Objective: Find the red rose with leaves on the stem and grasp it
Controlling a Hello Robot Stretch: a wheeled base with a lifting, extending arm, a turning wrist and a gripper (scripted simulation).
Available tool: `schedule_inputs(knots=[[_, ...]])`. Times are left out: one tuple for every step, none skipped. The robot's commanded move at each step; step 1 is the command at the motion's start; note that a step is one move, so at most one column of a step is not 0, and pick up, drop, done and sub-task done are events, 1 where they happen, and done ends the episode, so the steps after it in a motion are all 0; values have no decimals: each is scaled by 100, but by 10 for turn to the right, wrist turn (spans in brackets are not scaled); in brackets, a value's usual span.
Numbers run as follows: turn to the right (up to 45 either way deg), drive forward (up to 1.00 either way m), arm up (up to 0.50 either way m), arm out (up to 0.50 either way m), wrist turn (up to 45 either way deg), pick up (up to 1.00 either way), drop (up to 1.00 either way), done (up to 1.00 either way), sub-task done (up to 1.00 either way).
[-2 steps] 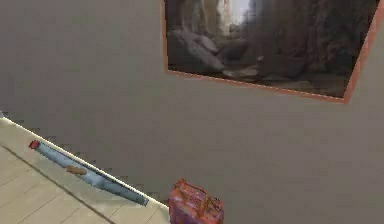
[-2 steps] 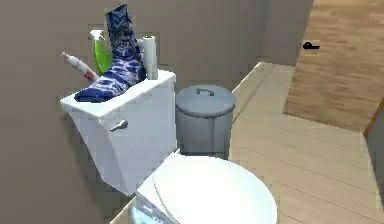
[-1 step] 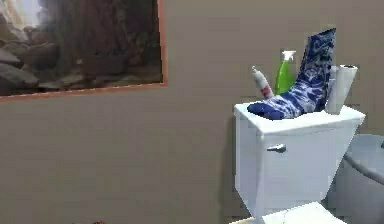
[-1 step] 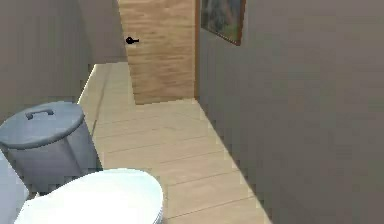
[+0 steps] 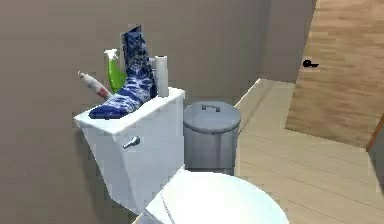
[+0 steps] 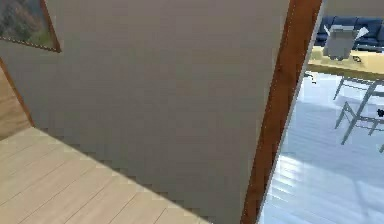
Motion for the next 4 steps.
schedule_inputs(knots=[[450,0,0,0,0,0,0,0,0],[270,0,0,0,0,0,0,0,0],[0,20,0,0,0,0,0,0,0],[30,0,0,0,0,0,0,0,0]])
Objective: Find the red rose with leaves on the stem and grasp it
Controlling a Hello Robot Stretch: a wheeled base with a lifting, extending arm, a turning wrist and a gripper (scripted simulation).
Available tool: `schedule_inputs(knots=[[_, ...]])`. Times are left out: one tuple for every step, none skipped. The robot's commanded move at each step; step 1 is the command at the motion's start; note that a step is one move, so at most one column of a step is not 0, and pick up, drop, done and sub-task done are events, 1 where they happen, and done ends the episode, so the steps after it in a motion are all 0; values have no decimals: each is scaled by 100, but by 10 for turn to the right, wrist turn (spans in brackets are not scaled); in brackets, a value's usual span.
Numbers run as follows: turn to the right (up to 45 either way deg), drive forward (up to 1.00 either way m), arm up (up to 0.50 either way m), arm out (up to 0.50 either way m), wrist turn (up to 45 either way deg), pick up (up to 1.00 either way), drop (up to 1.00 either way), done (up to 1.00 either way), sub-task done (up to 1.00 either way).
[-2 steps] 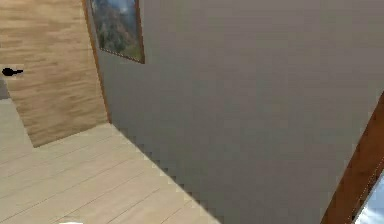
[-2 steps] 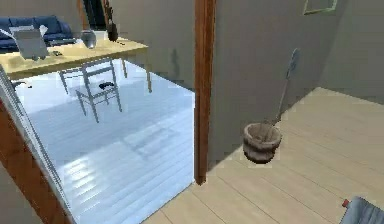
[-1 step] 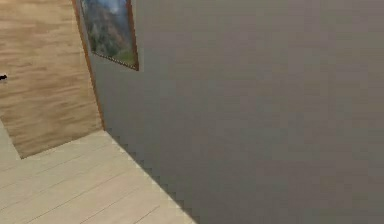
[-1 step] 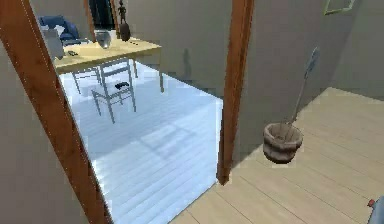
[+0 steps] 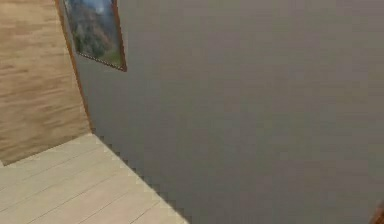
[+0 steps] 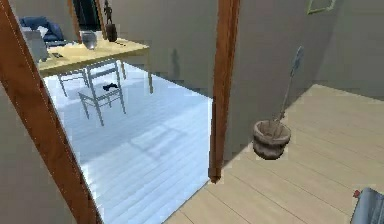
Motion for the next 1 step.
schedule_inputs(knots=[[0,40,0,0,0,0,0,0,0]])
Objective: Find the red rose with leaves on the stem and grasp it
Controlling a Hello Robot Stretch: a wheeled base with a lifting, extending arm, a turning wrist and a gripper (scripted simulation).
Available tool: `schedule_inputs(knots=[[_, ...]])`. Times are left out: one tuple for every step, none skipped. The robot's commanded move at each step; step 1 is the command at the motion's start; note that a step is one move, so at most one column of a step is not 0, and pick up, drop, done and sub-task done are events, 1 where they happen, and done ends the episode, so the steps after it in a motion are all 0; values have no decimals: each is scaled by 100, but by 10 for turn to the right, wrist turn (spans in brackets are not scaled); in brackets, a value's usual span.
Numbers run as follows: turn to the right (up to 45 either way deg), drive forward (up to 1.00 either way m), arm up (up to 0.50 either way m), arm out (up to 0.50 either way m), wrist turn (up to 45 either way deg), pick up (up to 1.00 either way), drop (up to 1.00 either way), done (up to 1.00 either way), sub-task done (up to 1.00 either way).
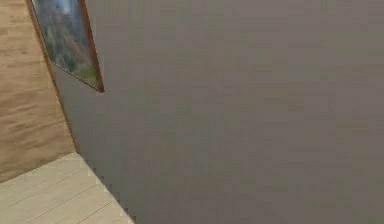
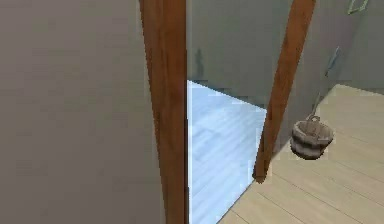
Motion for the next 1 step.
schedule_inputs(knots=[[-420,0,0,0,0,0,0,0,0]])
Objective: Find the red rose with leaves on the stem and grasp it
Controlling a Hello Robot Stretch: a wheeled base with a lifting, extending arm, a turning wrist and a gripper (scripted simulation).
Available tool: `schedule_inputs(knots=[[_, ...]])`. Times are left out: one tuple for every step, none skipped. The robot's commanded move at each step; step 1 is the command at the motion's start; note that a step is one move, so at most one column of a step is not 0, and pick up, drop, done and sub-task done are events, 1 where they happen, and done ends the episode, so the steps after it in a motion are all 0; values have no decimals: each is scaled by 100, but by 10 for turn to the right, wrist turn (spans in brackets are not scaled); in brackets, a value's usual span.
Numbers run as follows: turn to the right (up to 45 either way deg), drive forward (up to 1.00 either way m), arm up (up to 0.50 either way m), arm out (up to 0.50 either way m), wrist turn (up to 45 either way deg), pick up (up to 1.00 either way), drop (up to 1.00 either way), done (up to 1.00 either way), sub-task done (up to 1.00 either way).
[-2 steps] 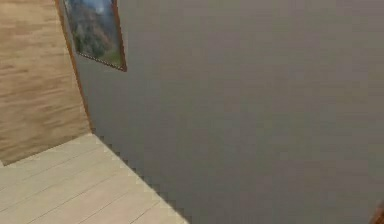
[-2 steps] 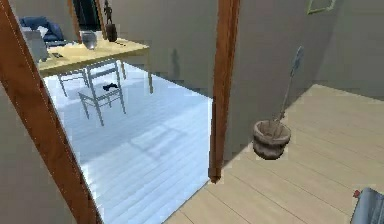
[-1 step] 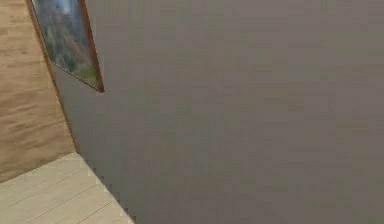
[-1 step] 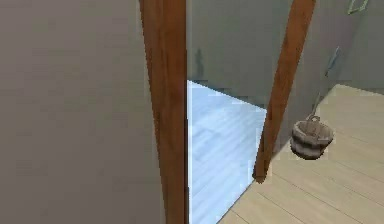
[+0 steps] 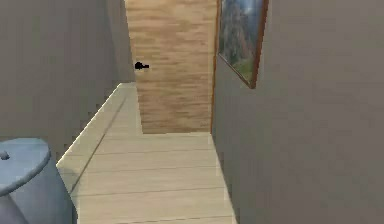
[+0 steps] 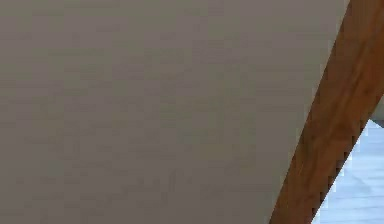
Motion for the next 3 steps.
schedule_inputs(knots=[[0,45,0,0,0,0,0,0,0],[-300,0,0,0,0,0,0,0,0],[0,100,0,0,0,0,0,0,0]])
